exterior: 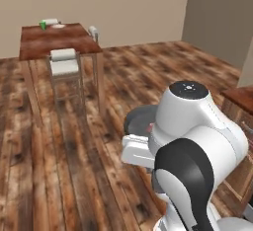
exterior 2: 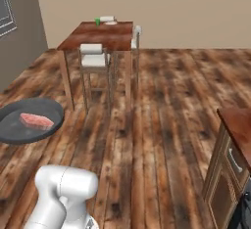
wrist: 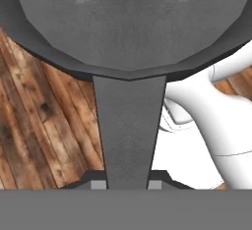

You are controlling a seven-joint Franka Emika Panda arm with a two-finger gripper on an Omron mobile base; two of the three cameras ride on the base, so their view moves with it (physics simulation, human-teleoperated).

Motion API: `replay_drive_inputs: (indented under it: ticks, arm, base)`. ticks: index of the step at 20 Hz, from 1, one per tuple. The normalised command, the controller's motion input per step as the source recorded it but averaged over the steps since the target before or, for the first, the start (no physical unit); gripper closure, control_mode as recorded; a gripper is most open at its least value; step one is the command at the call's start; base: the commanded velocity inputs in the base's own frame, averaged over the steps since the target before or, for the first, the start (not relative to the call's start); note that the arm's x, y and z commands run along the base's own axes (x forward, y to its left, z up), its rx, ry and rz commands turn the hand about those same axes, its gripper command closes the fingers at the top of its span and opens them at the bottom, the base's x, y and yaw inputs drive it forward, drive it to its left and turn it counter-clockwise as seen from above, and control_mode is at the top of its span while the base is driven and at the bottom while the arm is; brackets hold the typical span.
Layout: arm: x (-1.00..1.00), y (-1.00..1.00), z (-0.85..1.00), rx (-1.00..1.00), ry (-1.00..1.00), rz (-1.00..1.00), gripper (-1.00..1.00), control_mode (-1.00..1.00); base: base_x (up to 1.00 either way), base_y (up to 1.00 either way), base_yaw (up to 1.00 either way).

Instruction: Pick up the pan with the steak in it and place it on the dining table. Then place the steak on the plate.

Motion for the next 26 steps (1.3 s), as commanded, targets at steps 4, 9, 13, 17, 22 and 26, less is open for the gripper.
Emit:
replay_drive_inputs:
  ticks: [4,9,13,17,22,26]
  arm:
    - [0.0,0.0,0.0,0.0,0.0,0.0,1.0,1.0]
    - [0.0,0.0,0.0,0.0,0.0,0.0,1.0,1.0]
    - [0.0,0.0,0.0,0.0,0.0,0.0,1.0,1.0]
    - [0.0,0.0,0.0,0.0,0.0,0.0,1.0,1.0]
    - [0.0,0.0,0.0,0.0,0.0,0.0,1.0,1.0]
    - [0.0,0.0,0.0,0.0,0.0,0.0,1.0,1.0]
  base:
    - [0.1,-0.09,0.37]
    - [0.61,-0.02,0.1]
    - [0.96,0.0,0.05]
    - [1.0,0.02,0.03]
    - [1.0,0.02,0.02]
    - [1.0,0.0,0.02]
